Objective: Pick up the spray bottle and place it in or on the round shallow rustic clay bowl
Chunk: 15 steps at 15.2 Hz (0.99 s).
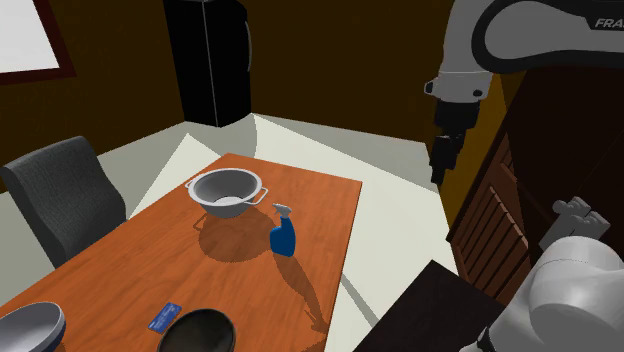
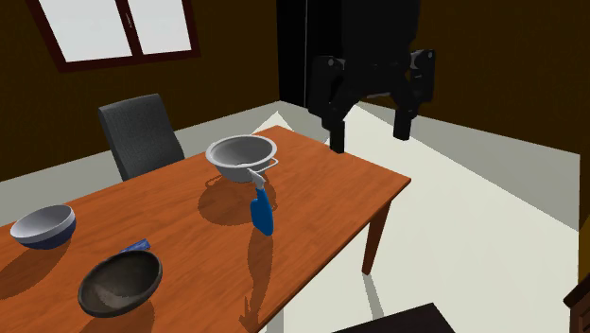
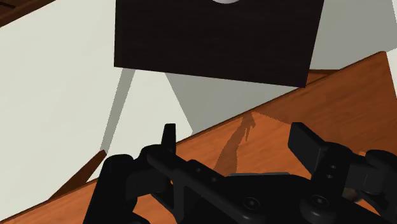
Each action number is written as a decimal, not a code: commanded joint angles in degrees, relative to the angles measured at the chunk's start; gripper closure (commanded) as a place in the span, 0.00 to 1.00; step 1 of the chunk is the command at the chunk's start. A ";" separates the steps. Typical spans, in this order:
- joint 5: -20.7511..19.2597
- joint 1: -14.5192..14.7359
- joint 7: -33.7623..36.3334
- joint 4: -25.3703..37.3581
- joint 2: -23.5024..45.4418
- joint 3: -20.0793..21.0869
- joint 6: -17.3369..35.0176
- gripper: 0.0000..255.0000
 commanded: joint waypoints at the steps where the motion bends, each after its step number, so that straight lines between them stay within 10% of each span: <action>1: 0.00 0.00 0.00 0.00 0.00 0.00 0.00 0.00; 15: 1.22 2.93 -3.21 1.74 24.85 -0.43 25.83 0.00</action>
